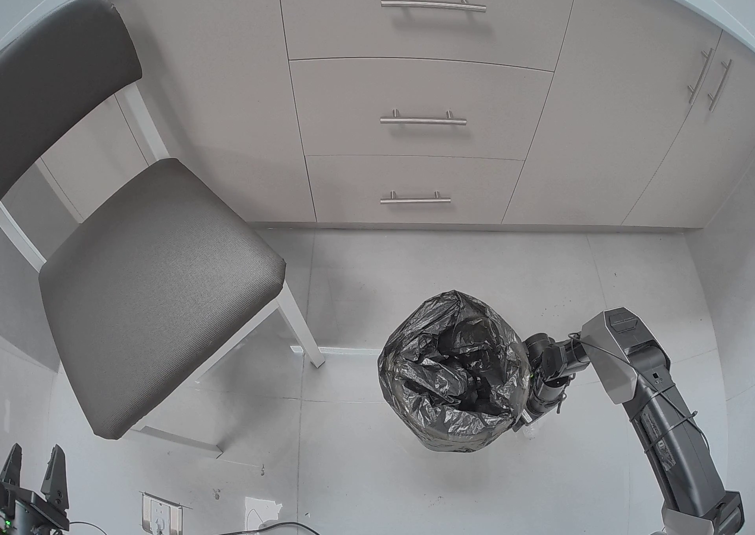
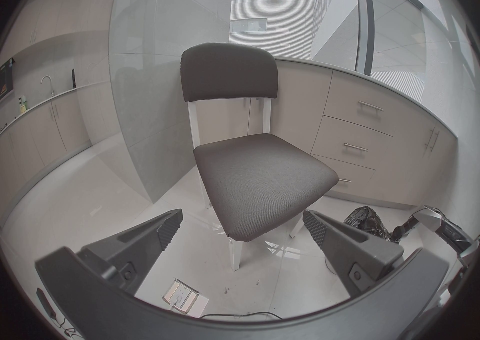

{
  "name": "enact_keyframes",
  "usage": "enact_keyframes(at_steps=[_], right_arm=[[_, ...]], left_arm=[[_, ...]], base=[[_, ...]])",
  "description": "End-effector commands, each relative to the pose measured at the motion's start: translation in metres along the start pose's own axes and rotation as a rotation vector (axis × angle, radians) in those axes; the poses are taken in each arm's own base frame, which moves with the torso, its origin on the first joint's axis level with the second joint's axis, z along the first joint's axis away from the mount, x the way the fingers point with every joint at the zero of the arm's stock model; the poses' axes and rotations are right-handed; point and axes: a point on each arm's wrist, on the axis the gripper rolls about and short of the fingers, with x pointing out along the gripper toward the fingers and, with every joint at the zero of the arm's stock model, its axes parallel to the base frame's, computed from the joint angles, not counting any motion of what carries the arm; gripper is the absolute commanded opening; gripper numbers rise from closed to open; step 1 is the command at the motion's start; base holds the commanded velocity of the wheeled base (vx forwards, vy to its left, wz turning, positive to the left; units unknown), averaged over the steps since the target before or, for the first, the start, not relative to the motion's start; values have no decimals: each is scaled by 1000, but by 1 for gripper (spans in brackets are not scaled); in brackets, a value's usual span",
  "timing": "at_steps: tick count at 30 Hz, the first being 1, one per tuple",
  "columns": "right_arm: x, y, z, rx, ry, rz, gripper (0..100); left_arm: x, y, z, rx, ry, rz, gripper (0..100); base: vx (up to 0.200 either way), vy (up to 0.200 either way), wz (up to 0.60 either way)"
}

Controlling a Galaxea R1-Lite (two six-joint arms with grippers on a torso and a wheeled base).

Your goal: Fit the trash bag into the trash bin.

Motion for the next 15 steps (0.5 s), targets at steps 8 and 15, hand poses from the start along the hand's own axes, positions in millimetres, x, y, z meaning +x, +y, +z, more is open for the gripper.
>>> enact_keyframes(at_steps=[8, 15], right_arm=[[1, 0, -1, -6, 4, 1, 100], [1, 0, 0, -7, 3, 1, 0]], left_arm=[[0, 0, 0, 0, 5, 1, 100], [0, 0, 0, 0, 5, 3, 100]], base=[[0, 0, 0], [0, 0, 0]])
